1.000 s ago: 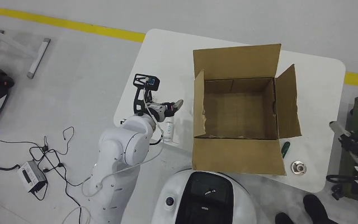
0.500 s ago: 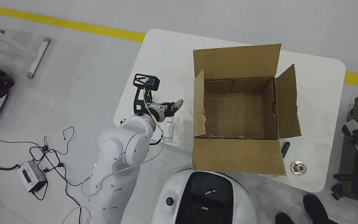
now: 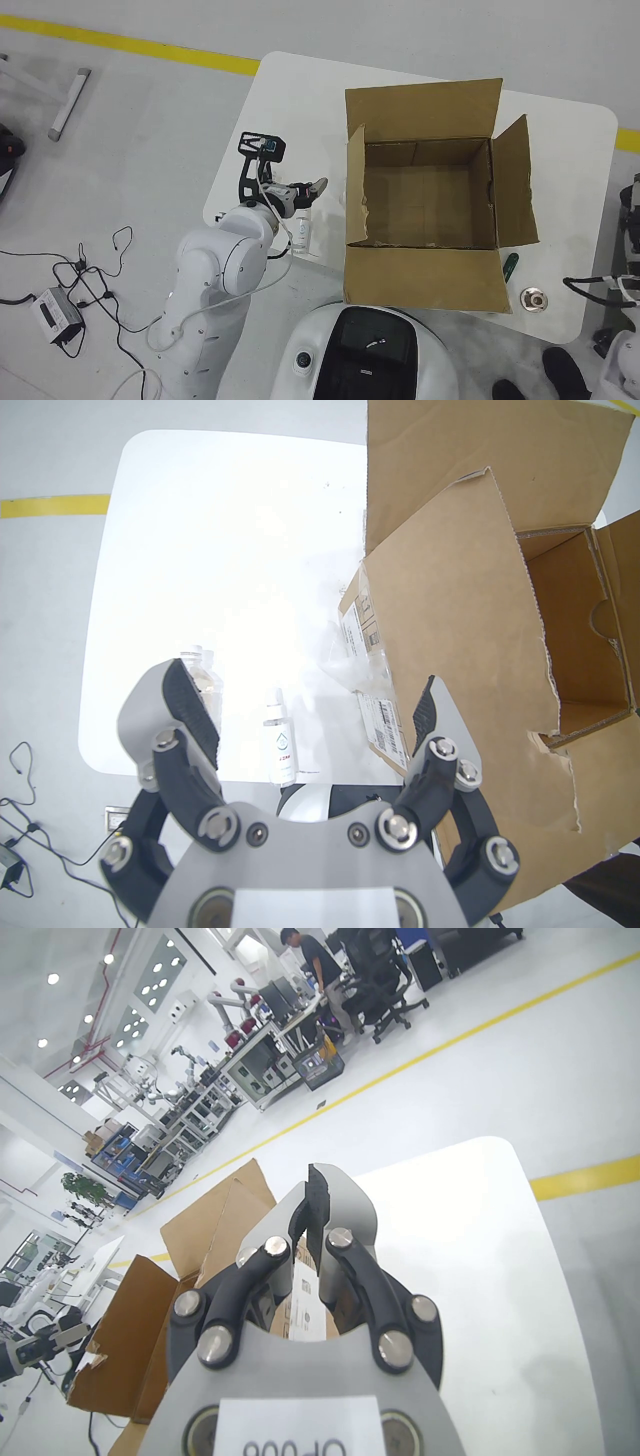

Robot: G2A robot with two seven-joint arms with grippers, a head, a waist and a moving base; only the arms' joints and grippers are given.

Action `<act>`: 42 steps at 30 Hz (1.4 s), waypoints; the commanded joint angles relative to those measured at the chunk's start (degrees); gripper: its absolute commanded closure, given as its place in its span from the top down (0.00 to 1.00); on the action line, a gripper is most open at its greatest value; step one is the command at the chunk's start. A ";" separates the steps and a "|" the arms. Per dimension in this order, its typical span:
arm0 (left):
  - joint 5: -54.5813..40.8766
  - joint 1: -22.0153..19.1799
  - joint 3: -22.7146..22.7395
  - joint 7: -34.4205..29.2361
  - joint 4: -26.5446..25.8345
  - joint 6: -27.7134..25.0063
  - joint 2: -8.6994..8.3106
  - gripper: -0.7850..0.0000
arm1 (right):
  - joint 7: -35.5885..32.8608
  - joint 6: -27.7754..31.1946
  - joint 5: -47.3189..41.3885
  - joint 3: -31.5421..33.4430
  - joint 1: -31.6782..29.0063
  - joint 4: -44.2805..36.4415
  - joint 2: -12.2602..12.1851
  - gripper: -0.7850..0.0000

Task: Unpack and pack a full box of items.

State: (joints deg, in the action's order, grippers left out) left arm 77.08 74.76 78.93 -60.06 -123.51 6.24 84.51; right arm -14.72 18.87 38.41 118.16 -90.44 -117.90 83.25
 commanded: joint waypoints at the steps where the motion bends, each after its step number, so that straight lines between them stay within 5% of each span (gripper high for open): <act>1: 0.00 0.00 0.00 0.00 0.00 0.00 0.00 1.00 | 0.23 -0.06 0.38 -0.11 0.17 0.19 -0.01 0.00; 14: 4.50 2.06 -0.08 4.26 1.88 -4.06 -0.57 1.00 | 0.96 1.82 1.28 -0.37 0.44 -0.30 -0.36 0.00; 24: -0.05 -1.54 4.93 -9.40 10.75 -12.74 -1.73 1.00 | 1.47 3.59 0.79 -0.36 1.24 2.30 -1.30 0.00; 36: -0.51 -1.64 5.28 -9.52 11.42 -12.39 -1.76 1.00 | 2.30 4.30 1.50 -1.41 1.86 5.05 -2.27 0.00; 42: -1.53 -4.97 6.80 -10.53 19.75 -10.48 -2.12 1.00 | 2.38 4.47 1.76 -1.93 2.53 5.77 -2.76 0.00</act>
State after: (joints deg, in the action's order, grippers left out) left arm 74.96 70.89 85.30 -70.21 -105.37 -4.02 82.52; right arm -12.33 23.28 40.17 116.25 -87.99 -112.27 80.57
